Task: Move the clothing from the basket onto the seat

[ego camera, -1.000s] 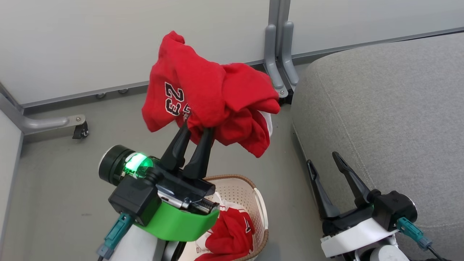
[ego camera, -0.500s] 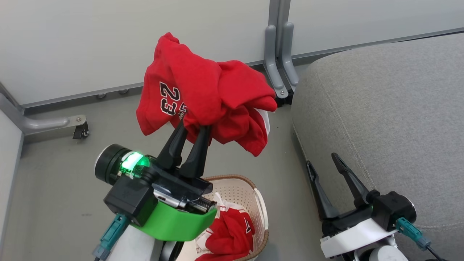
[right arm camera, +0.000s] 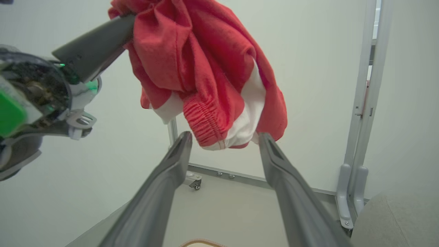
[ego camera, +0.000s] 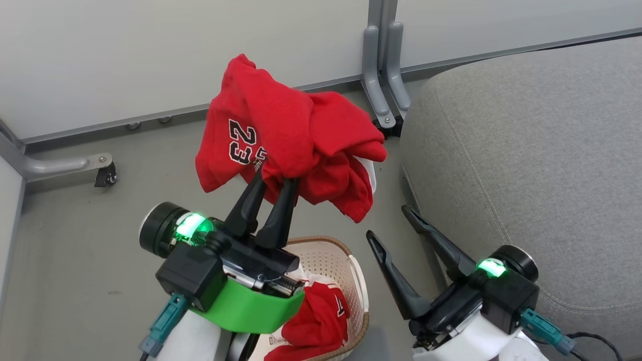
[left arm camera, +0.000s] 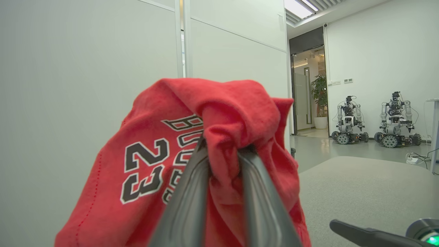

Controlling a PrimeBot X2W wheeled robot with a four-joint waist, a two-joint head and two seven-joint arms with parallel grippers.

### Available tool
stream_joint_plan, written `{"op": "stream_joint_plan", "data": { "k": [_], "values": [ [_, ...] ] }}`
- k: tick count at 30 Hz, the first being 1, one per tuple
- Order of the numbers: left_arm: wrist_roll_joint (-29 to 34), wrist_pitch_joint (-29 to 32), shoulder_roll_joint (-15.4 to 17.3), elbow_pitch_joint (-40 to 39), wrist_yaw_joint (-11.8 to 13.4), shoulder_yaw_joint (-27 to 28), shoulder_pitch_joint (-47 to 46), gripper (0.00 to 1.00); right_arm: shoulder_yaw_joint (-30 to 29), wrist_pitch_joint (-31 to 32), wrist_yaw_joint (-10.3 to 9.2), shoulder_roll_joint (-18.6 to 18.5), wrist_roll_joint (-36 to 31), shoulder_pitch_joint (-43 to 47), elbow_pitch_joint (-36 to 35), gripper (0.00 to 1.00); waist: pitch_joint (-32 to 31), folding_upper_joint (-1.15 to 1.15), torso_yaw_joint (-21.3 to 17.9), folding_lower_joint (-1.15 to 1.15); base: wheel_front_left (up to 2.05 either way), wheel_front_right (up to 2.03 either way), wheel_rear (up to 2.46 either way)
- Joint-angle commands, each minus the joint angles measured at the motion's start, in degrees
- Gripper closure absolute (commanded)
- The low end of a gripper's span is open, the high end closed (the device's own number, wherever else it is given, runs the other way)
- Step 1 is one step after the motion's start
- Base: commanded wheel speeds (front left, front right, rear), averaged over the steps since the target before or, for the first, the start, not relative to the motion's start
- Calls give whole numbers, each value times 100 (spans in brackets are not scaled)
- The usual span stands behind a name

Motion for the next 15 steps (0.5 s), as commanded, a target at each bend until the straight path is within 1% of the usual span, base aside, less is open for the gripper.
{"op": "stream_joint_plan", "data": {
  "k": [1,7,15],
  "values": [
    [8,-1,20,11,-15,-14,-21,100,99,-20,-6,-68,-25,-126,-26,0,21,0,-4,0,0,0,0],
    [30,-2,19,70,-15,-256,-90,100,298,-19,-6,-136,-21,-492,105,0,67,0,35,0,0,0,0],
    [-39,-1,19,110,-15,-595,-146,100,150,-19,-6,-62,-244,-824,473,0,94,0,173,0,0,0,0]
  ]
}}
